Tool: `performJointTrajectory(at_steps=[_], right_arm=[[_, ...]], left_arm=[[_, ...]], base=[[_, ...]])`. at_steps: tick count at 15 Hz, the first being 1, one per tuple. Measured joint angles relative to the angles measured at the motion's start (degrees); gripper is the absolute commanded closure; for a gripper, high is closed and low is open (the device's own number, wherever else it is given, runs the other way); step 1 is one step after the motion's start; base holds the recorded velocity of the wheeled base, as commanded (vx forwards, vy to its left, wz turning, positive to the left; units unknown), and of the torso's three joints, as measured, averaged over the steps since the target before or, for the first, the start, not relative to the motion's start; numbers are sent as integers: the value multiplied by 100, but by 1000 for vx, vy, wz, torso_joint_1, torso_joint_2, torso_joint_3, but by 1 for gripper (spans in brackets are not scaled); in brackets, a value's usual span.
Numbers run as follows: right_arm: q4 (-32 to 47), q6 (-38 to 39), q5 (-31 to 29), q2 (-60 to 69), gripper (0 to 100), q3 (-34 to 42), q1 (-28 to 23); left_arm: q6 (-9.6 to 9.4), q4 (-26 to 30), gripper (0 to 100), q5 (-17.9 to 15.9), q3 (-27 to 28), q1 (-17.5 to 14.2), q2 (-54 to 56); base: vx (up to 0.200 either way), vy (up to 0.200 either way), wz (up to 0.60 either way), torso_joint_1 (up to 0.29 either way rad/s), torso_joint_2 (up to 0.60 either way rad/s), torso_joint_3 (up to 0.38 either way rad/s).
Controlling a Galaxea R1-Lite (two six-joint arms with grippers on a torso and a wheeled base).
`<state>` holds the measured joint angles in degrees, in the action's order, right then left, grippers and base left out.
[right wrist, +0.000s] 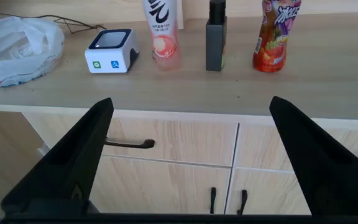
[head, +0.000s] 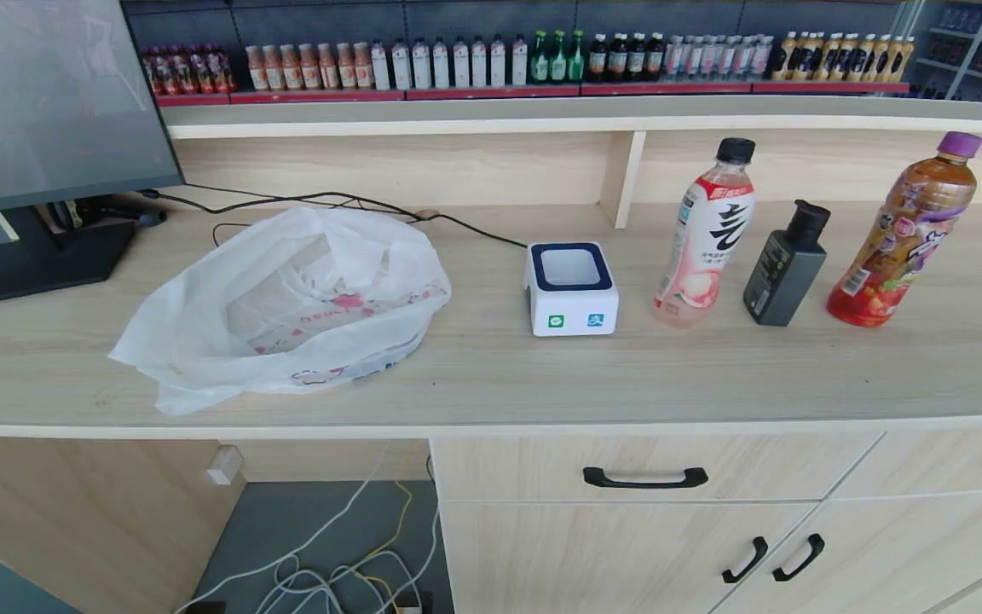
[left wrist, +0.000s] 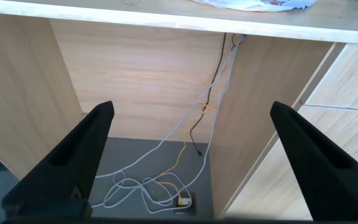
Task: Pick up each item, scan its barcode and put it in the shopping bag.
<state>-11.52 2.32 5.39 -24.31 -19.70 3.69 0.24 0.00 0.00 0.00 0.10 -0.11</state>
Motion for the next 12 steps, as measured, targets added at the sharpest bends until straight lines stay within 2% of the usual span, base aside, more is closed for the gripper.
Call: performJointTrajectory(at_steps=[5,10,12], right_arm=[[-868,-158,2,-1759,0,-227,267],[-1371,-611,2,-3552,0,-1312,432],[-1948,-742,-4,-4306,0,-1652,506]], left_arm=[[-2,0,0,-2,0,0,0],[0,0,0,-2,0,0,0],[-2,0,0,-2,0,0,0]], base=[[0,0,0,0,0,0],[0,0,0,0,0,0],[0,0,0,0,0,0]])
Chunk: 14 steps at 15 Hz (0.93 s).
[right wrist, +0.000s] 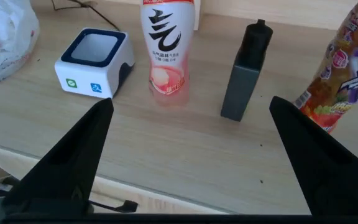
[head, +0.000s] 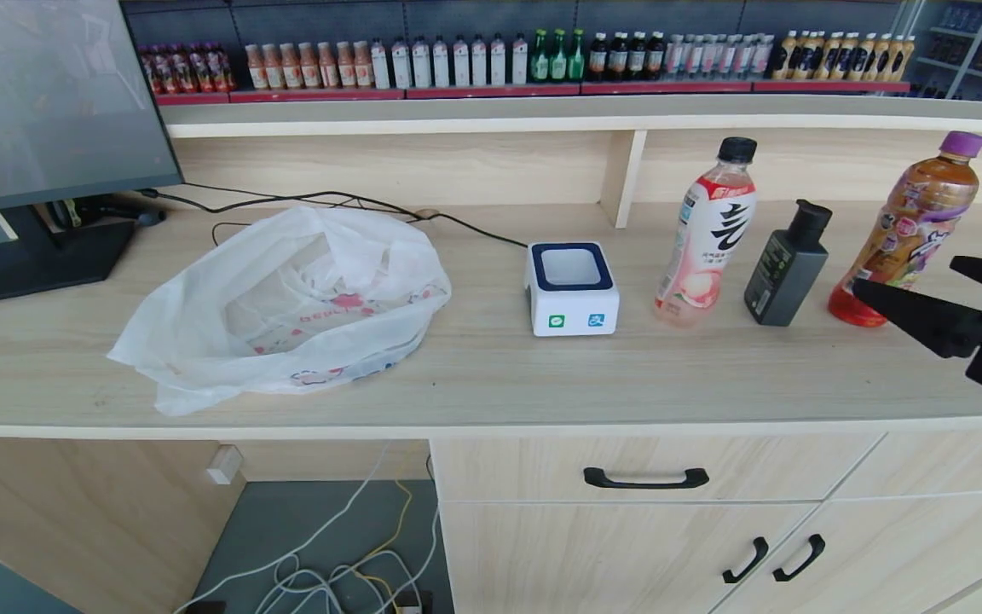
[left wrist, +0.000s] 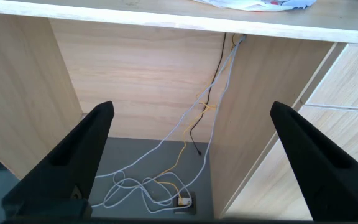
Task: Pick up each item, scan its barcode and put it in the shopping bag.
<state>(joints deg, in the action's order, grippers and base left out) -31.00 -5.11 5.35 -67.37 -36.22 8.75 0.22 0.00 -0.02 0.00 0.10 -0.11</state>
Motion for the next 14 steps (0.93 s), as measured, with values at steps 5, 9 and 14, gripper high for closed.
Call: performJointTrajectory(at_steps=[5,9,14], right_arm=[[-2226,-39,-388,-1792,0,-435,130],[-2569,-35,-421,-2310,0,-449,213],[-2648,-26,-380,-2649,0,-540,128]], left_arm=[[0,0,0,0,0,0,0],[0,0,0,-2,0,0,0],[2,0,0,2,0,0,0]], base=[[0,0,0,0,0,0],[0,0,0,0,0,0],[0,0,0,0,0,0]])
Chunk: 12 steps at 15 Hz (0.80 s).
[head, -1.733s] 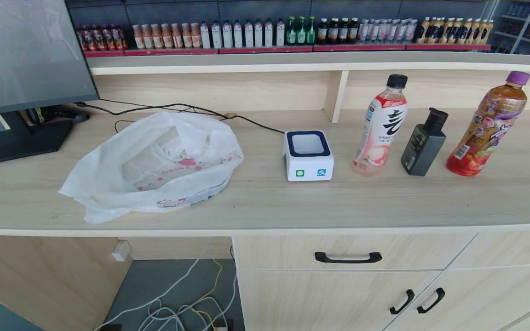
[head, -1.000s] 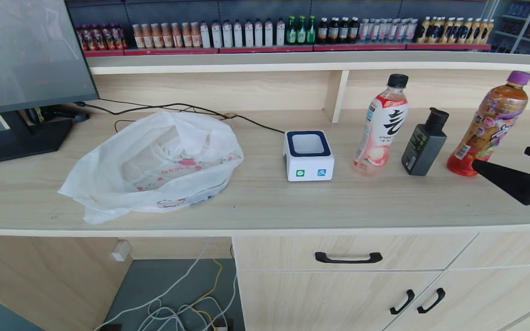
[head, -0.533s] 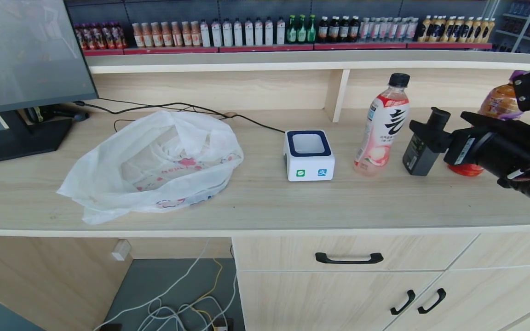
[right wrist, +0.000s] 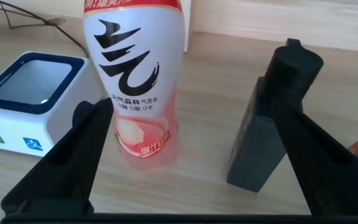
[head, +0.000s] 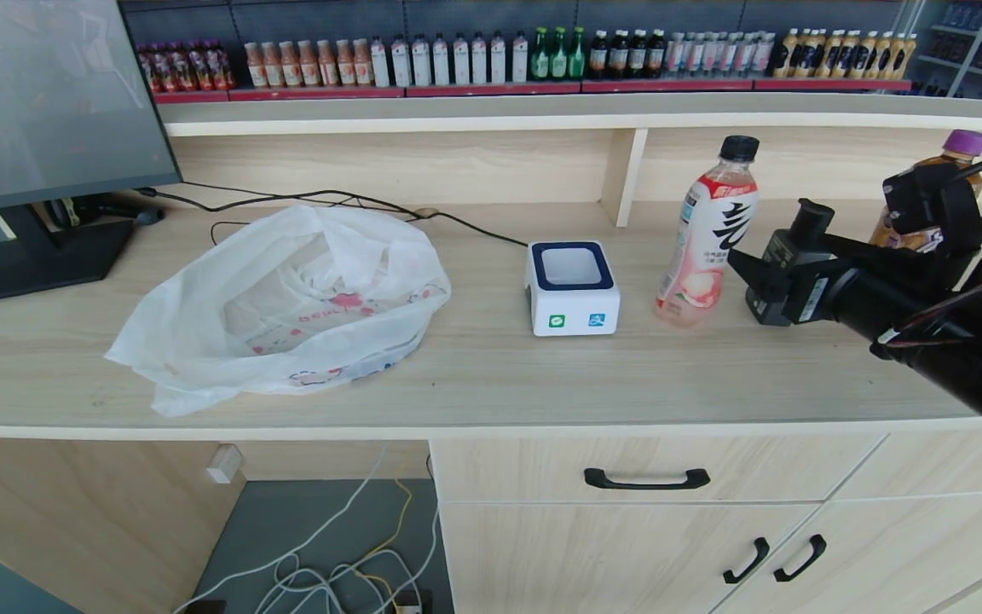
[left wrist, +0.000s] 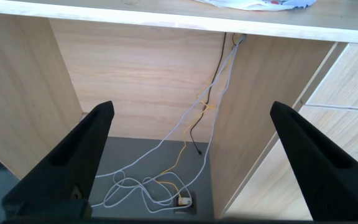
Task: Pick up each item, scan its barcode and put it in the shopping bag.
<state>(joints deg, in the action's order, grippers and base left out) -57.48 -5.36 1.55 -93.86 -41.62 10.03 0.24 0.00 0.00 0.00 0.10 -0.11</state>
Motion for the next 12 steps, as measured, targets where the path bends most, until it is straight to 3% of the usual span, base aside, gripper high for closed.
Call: performJointTrajectory(at_steps=[12], right_arm=[[48,-18,6,-369,0,-419,413]], left_arm=[[-2,0,0,-2,0,0,0]], base=[[0,0,0,0,0,0]])
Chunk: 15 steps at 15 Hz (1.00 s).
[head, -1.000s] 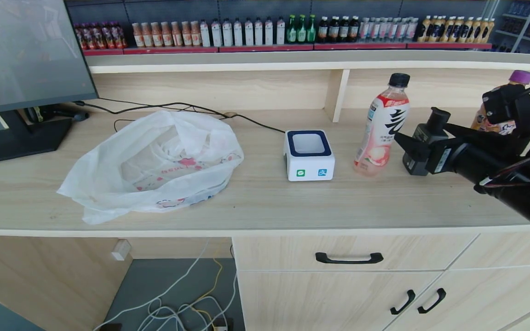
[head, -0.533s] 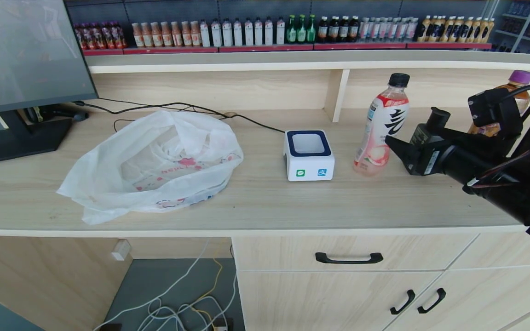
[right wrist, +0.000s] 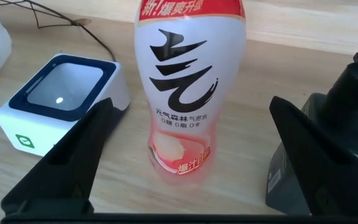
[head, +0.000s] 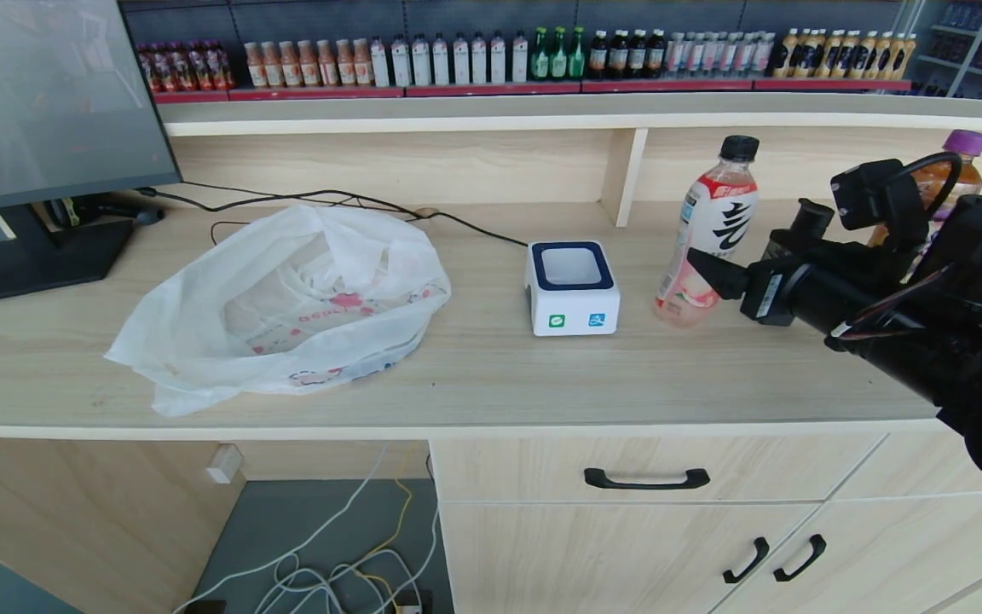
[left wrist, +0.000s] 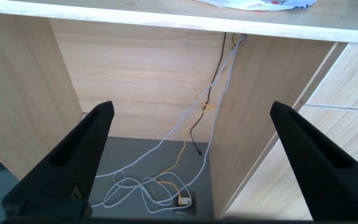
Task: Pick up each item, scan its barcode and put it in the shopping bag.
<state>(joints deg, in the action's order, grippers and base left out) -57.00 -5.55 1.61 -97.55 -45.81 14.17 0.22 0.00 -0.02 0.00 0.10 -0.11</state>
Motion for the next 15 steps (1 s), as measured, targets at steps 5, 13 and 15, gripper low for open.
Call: performJointTrajectory(at_steps=[5,13,15], right_arm=[[10,-4,-60,-322,0,-374,11],[16,2,-60,-763,0,-827,-4],[46,7,-63,-851,0,-945,-6]], left_arm=[[0,0,0,0,0,-5,0],[0,0,0,2,0,0,0],[0,0,0,0,0,0,0]], base=[[0,0,0,0,0,0],[0,0,0,0,0,0],[0,0,0,0,0,0]])
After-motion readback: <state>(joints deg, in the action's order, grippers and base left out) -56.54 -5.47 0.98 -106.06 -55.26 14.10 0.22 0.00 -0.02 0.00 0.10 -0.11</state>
